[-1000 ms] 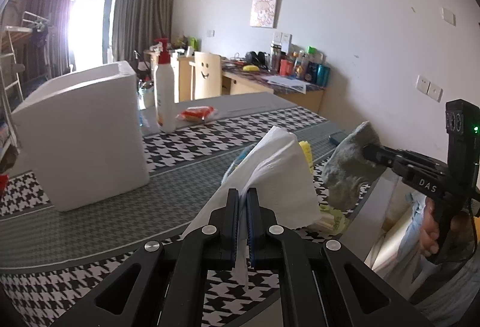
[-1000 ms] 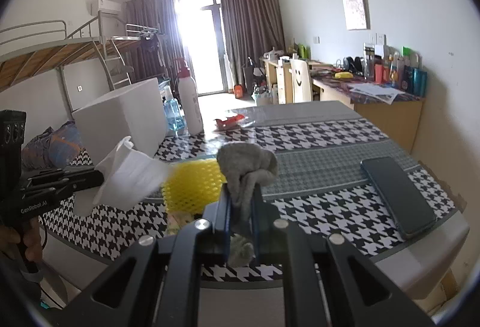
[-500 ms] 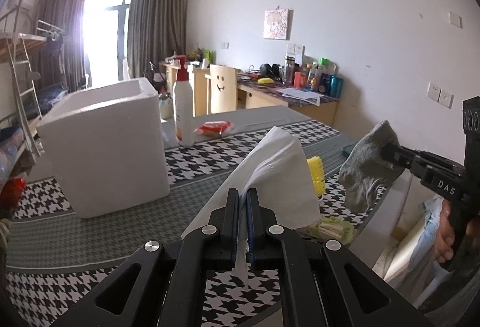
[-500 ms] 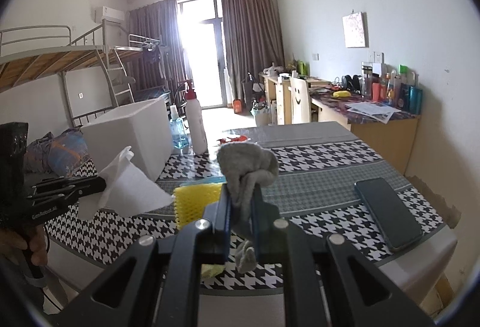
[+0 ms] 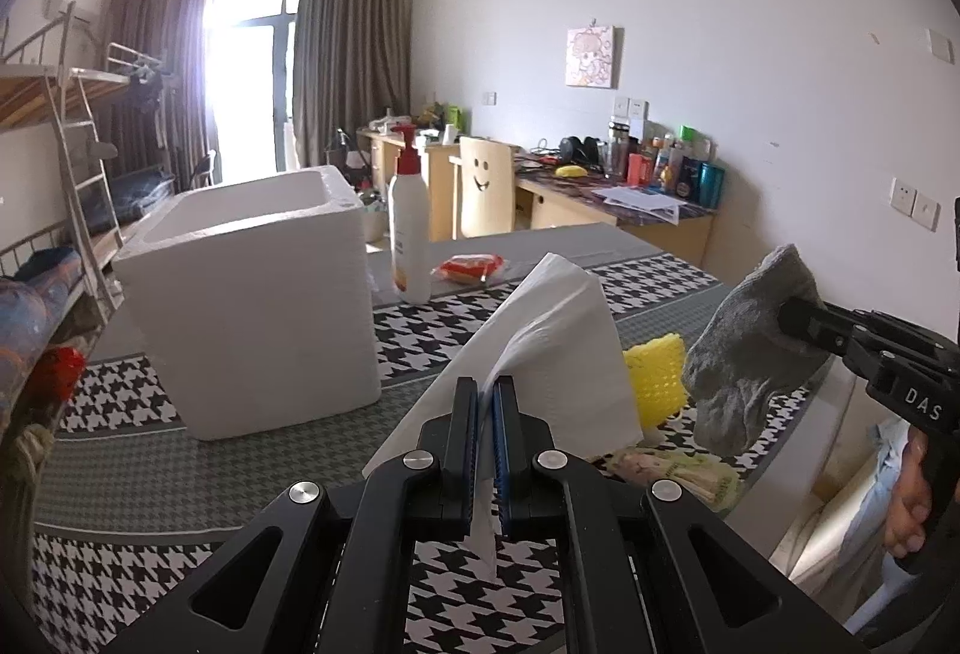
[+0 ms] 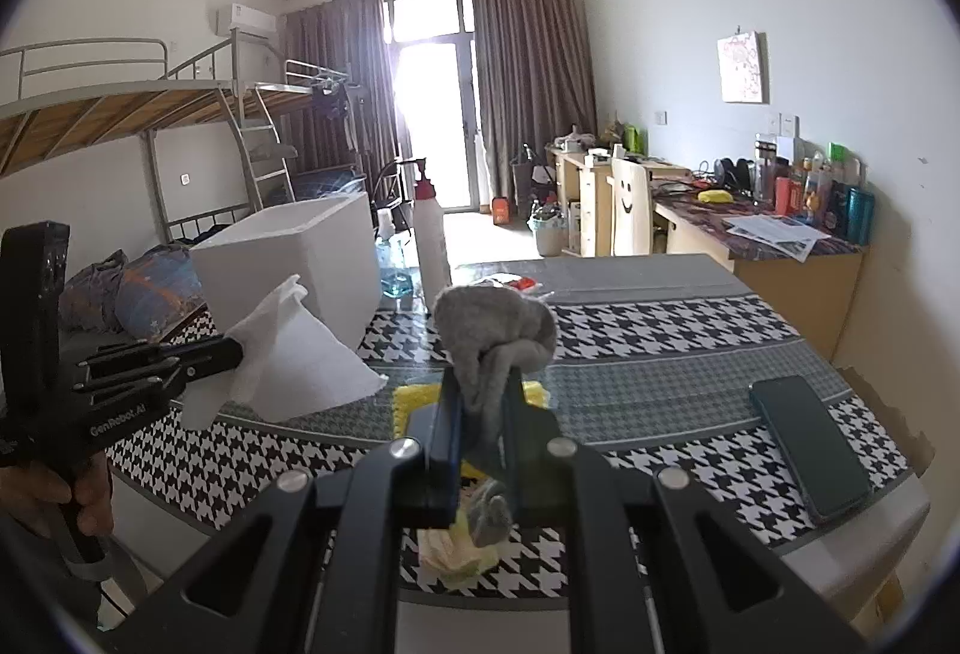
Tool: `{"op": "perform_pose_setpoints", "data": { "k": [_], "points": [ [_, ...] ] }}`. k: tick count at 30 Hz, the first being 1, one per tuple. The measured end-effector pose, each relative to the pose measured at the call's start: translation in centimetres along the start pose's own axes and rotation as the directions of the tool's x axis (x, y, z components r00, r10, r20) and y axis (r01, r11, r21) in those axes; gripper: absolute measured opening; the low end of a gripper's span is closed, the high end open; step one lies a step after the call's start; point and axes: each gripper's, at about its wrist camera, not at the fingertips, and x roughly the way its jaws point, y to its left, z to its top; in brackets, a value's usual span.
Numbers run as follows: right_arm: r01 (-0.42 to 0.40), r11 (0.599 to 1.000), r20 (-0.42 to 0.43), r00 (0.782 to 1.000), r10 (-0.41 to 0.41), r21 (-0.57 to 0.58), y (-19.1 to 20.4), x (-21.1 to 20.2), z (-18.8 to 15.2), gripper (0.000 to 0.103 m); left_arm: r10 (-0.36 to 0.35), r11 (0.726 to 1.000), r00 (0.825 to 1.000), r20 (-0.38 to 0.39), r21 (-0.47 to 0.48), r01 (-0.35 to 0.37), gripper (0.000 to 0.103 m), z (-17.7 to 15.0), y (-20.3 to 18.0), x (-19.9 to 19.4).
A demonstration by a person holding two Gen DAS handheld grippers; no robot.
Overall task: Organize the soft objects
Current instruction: 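Lift and carry the tissue and sock toward the white foam box with both tools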
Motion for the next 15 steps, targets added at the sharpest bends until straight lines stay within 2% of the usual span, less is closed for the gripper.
{"op": "perform_pose_setpoints", "data": {
  "k": [8, 15],
  "points": [
    [-0.020, 1.000, -0.001, 1.000, 0.020, -0.007, 0.9, 0.7, 0.7, 0.015, 0.052, 0.999, 0.999, 0.018, -0.007, -0.051, 0.006, 1.0, 0.7, -0.3],
    [-0.060, 0.998, -0.026, 0.998, 0.059, -0.019, 1.9, 2.2, 0.8, 0.015, 0.104, 0.993, 0.995, -0.009, -0.051, -0.104, 0.006, 1.3, 1.2, 0.5]
  ]
}}
